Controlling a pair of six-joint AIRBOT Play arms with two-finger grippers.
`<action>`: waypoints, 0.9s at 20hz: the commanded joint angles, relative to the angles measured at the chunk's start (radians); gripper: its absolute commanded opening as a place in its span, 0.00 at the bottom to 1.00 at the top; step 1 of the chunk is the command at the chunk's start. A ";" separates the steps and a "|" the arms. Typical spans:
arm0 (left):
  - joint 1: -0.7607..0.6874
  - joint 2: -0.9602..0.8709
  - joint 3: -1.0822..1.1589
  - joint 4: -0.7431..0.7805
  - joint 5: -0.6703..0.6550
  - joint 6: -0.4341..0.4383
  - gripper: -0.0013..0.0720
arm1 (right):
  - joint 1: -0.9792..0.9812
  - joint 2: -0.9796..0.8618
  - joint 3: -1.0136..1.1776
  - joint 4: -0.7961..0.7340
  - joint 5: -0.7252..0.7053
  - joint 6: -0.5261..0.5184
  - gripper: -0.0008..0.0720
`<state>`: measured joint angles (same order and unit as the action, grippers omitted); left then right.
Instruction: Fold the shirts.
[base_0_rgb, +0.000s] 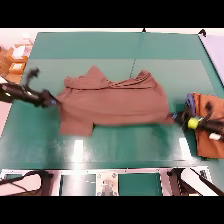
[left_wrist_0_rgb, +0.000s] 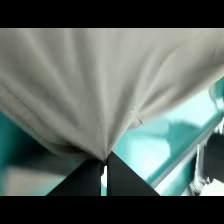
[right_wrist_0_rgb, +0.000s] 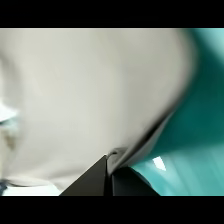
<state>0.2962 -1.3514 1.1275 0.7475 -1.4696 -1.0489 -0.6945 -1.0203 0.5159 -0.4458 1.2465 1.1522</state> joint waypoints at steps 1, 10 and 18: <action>0.001 0.233 0.224 -0.119 0.023 -0.006 0.05 | -0.002 0.117 0.340 0.238 0.116 0.046 0.03; 0.001 0.586 1.012 -0.055 0.328 -0.030 0.05 | -0.227 0.232 1.400 0.246 -0.020 0.125 0.03; 0.001 0.574 0.761 0.032 0.178 -0.140 0.05 | -0.143 0.238 1.167 0.094 0.000 0.137 0.03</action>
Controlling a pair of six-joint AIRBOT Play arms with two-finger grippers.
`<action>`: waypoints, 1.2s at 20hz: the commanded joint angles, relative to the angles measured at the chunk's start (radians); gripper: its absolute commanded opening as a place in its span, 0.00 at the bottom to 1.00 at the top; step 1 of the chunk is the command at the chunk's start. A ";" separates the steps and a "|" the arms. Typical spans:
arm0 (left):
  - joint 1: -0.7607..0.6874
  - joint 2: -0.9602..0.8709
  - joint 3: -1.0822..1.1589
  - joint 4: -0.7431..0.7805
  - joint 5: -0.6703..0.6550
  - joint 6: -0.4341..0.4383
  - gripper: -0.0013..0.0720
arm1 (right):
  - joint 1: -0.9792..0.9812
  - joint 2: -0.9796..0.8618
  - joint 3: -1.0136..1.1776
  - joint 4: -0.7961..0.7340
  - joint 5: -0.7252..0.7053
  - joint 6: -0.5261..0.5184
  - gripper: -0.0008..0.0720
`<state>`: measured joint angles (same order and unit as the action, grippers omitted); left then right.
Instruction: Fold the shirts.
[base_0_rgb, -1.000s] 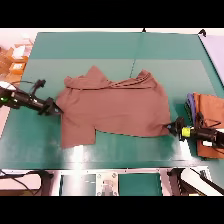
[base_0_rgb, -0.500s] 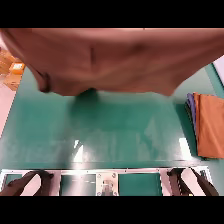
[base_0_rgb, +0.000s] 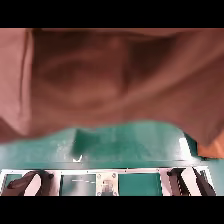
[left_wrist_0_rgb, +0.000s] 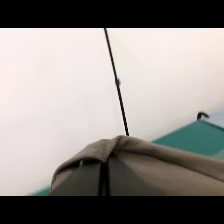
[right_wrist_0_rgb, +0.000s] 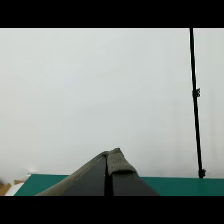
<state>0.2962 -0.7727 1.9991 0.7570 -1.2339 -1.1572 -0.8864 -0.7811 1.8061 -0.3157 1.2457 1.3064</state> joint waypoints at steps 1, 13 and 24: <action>0.000 -0.027 -0.178 0.013 -0.080 -0.030 0.05 | 0.098 -0.008 -0.224 -0.046 -0.013 -0.043 0.03; -0.153 -0.849 -0.562 -0.174 0.249 0.261 0.05 | 0.541 -0.850 -0.636 0.086 -0.399 -0.301 0.03; -0.082 -1.076 -0.163 -0.028 -0.063 -0.021 0.05 | 0.461 -1.174 -0.117 0.017 0.054 -0.055 0.03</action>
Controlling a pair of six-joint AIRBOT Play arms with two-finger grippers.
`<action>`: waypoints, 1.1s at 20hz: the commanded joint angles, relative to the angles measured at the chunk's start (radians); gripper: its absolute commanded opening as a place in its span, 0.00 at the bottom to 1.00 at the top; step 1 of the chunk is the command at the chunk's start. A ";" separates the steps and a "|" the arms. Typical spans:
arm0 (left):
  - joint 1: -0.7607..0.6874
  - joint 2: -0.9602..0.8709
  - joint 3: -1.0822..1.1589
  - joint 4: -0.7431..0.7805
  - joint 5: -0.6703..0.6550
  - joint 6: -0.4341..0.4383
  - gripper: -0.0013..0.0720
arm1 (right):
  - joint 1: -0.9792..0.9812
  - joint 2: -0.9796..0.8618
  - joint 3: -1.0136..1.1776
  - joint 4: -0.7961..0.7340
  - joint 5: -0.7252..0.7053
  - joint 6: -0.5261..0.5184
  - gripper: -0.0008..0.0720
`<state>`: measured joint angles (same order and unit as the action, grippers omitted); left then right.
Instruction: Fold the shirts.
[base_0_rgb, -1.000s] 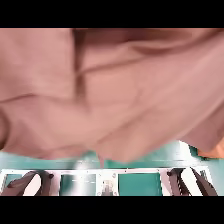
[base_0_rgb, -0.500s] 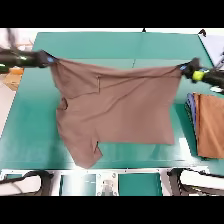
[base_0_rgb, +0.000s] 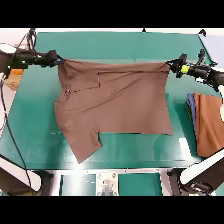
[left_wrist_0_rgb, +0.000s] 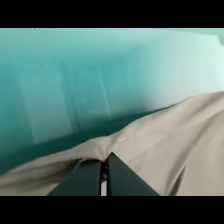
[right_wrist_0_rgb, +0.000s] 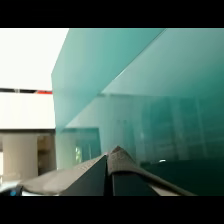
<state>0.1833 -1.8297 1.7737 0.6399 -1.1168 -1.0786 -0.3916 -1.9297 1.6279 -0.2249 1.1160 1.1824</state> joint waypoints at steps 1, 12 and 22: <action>0.048 -0.019 0.064 0.116 -0.275 -0.127 0.05 | -0.045 -0.025 0.060 -0.126 0.240 0.087 0.03; -0.046 -0.019 -0.150 0.320 -0.547 -0.234 0.05 | -0.055 -0.002 -0.091 -0.568 0.422 0.151 0.03; -0.053 -0.014 -0.178 0.376 -0.584 -0.312 0.57 | -0.029 0.008 -0.112 -0.618 0.401 0.150 0.44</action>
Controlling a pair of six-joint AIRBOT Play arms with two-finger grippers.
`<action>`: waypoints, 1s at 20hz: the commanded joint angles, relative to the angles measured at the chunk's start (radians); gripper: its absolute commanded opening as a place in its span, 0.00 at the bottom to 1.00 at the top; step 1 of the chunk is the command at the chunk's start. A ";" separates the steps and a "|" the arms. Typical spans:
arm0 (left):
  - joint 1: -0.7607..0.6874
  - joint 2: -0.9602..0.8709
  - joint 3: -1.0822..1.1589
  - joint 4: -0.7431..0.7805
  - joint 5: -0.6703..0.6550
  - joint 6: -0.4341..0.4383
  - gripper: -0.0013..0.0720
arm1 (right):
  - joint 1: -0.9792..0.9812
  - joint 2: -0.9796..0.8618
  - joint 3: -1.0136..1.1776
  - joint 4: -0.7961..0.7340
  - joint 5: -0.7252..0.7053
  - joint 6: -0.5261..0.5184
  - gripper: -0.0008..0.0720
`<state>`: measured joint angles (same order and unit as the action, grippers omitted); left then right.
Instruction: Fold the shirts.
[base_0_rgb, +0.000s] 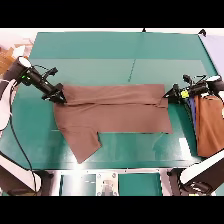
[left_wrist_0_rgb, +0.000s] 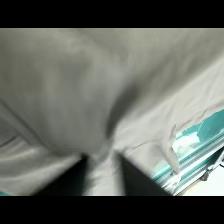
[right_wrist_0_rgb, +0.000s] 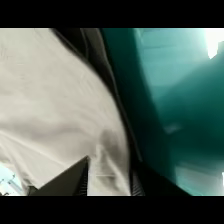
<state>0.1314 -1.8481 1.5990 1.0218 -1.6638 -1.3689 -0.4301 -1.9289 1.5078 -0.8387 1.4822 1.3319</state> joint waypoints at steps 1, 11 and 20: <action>0.002 0.015 -0.004 -0.011 -0.060 -0.018 0.57 | 0.008 0.027 0.020 -0.005 0.063 0.001 0.44; 0.089 0.779 -0.683 0.042 0.165 0.008 0.58 | -0.096 0.791 -0.620 -0.228 -0.117 0.116 0.37; 0.088 1.168 -1.320 -0.125 0.442 -0.072 0.60 | -0.097 1.182 -1.281 -0.046 -0.447 0.122 0.39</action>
<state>0.2176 -0.7357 0.4171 0.9817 -1.3300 -1.4181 -0.5259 -0.7910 0.3668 -0.9646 1.1515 1.4693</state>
